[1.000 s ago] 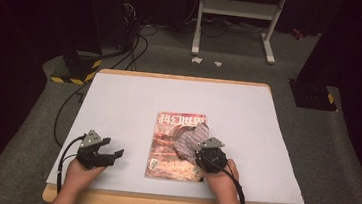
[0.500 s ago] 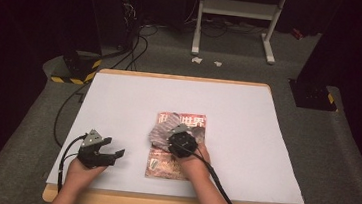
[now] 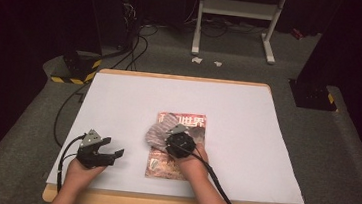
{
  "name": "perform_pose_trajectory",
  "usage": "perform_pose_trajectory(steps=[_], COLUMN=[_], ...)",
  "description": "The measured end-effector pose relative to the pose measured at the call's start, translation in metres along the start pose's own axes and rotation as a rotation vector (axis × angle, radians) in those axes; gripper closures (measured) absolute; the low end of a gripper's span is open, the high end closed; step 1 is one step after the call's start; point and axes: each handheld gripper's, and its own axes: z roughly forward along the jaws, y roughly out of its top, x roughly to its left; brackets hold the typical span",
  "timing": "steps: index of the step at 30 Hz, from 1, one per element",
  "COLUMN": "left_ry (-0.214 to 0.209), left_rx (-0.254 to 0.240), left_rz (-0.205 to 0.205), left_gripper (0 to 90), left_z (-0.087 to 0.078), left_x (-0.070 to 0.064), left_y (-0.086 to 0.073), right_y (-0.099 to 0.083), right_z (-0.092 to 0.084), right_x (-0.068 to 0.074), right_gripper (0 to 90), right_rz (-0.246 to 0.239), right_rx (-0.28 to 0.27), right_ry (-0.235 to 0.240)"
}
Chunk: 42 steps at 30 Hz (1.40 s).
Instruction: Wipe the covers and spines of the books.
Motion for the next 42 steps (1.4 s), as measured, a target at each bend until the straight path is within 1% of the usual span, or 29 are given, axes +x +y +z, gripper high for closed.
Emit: perform_pose_trajectory(steps=[2, 4, 5, 6, 7, 8, 10, 13, 14, 16, 18, 20, 24, 25, 26, 28, 29, 31, 32, 34, 35, 36, 38, 41, 42], left_ry=[0.003, 0.005, 0.006, 0.007, 0.008, 0.01, 0.009, 0.009, 0.009, 0.009, 0.007, 0.008, 0.005, 0.006, 0.006, 0.007, 0.007, 0.009, 0.01, 0.011, 0.013, 0.012, 0.014, 0.015, 0.014], left_rx=[0.004, 0.006, 0.006, 0.006, 0.007, 0.01, 0.018, 0.016, 0.016, 0.014, 0.012, 0.007, 0.005, 0.005, 0.008, 0.006, 0.006, 0.004, 0.004, 0.004, 0.006, 0.009, 0.018, 0.017, 0.017], left_rz=[0.0, -0.001, -0.001, -0.001, -0.002, -0.001, 0.001, 0.002, 0.005, 0.002, 0.002, 0.002, -0.001, -0.001, 0.002, -0.002, -0.006, -0.006, -0.005, -0.01, -0.009, -0.018, -0.015, -0.014, -0.016], left_gripper=[24.6, 24.6, 24.6, 24.6, 24.6, 24.6, 24.6, 24.6, 24.6, 24.6, 24.6, 24.6, 24.6, 24.6, 24.6, 24.6, 24.6, 24.6, 24.6, 24.6, 24.6, 24.6, 24.6, 24.6, 24.6], left_z=[0.0, 0.0, 0.0, 0.0, 0.0, 0.0, 0.001, 0.0, 0.0, 0.0, -0.001, -0.002, -0.002, -0.002, -0.002, -0.003, -0.003, -0.004, -0.004, -0.005, -0.005, -0.005, -0.005, -0.005, -0.005], left_x=[0.0, 0.0, 0.0, 0.0, 0.0, 0.0, 0.0, 0.0, 0.0, 0.0, 0.0, 0.0, 0.001, 0.002, 0.002, 0.003, 0.003, 0.004, 0.004, 0.004, 0.005, 0.005, 0.005, 0.004, 0.005], left_y=[-0.001, -0.001, -0.001, -0.001, -0.001, -0.001, -0.002, -0.002, -0.002, -0.002, -0.002, -0.002, -0.002, -0.002, -0.002, -0.003, -0.003, -0.003, -0.003, -0.004, -0.004, -0.005, -0.005, -0.005, -0.005], right_y=[-0.013, -0.026, -0.032, -0.037, -0.041, -0.044, -0.045, -0.04, -0.037, -0.029, -0.019, -0.007, 0.016, 0.02, 0.023, 0.026, 0.026, 0.023, 0.021, 0.013, 0.008, 0.002, -0.011, -0.028, -0.031], right_z=[-0.009, -0.019, -0.024, -0.028, -0.031, -0.034, -0.035, -0.031, -0.029, -0.023, -0.015, -0.006, 0.01, 0.013, 0.015, 0.018, 0.018, 0.017, 0.015, 0.01, 0.006, 0.003, -0.006, -0.018, -0.021], right_x=[-0.017, -0.034, -0.041, -0.049, -0.054, -0.058, -0.061, -0.054, -0.051, -0.042, -0.028, -0.012, 0.022, 0.029, 0.035, 0.041, 0.04, 0.035, 0.032, 0.021, 0.014, 0.005, -0.014, -0.044, -0.052], right_gripper=[61.2, 61.4, 61.4, 61.4, 61.4, 61.3, 61.3, 61.4, 61.4, 61.4, 61.4, 61.4, 61.4, 61.4, 61.4, 61.4, 61.3, 61.2, 61.1, 61.0, 61.0, 61.0, 61.1, 61.3, 61.3], right_rz=[0.032, 0.062, 0.085, 0.088, 0.095, 0.105, 0.121, 0.096, 0.095, 0.075, 0.049, 0.026, -0.025, -0.034, -0.045, -0.064, -0.059, -0.052, -0.054, -0.038, -0.025, -0.01, 0.02, 0.086, 0.094], right_rx=[0.0, 0.004, 0.004, 0.006, 0.008, 0.011, 0.012, 0.018, 0.02, 0.023, 0.02, 0.012, 0.002, -0.002, -0.005, -0.008, -0.009, -0.009, -0.007, -0.007, -0.009, -0.01, -0.005, 0.005, 0.013], right_ry=[-0.022, -0.054, -0.067, -0.083, -0.097, -0.101, -0.1, -0.126, -0.121, -0.102, -0.074, -0.048, 0.02, 0.04, 0.049, 0.047, 0.053, 0.061, 0.049, 0.025, 0.014, -0.002, -0.044, -0.103, -0.119])
